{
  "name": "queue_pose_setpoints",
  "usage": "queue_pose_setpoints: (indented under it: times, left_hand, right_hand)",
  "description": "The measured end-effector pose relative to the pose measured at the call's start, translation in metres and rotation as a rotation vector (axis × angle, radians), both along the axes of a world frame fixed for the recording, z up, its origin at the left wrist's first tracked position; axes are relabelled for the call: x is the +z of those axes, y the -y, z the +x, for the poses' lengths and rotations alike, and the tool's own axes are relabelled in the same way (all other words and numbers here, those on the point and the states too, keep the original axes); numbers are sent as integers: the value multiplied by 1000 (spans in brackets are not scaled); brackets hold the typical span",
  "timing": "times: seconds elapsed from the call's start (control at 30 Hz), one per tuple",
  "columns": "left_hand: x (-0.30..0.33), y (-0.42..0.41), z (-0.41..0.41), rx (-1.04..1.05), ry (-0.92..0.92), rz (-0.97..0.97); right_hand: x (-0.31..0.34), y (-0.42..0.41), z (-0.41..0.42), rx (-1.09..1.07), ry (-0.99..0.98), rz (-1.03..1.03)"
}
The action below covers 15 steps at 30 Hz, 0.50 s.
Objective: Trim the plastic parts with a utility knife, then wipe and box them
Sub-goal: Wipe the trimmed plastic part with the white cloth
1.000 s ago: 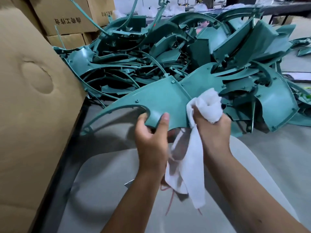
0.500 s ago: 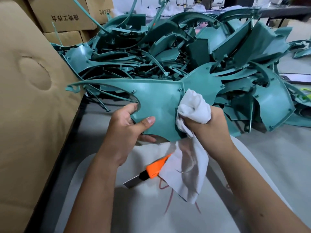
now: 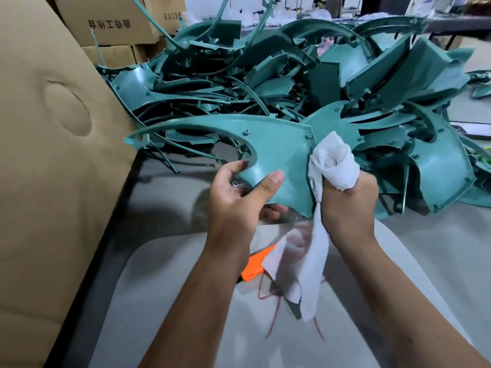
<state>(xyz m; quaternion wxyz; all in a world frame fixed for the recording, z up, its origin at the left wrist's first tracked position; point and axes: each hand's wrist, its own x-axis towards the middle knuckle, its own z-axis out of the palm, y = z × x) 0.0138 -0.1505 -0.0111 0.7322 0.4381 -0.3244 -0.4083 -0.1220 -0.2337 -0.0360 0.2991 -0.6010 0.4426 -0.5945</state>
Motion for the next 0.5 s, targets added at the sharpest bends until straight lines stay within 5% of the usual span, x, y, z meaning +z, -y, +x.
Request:
queue_pose_setpoints:
  times: [0.1,0.23,0.43,0.5]
  left_hand:
    - [-4,0,-11,-20,64,-59]
    - [-13,1,-15,239,277,-7]
    - [-10,3,6,463,274,-81]
    - [-9,2,16,394,316,-95]
  right_hand:
    - [-2,-2,1,-25,53,26]
    - [0,-5,5,122,90,83]
    - [8,-5,-4,229,383,141]
    - [7,-2,-7,215,439,158]
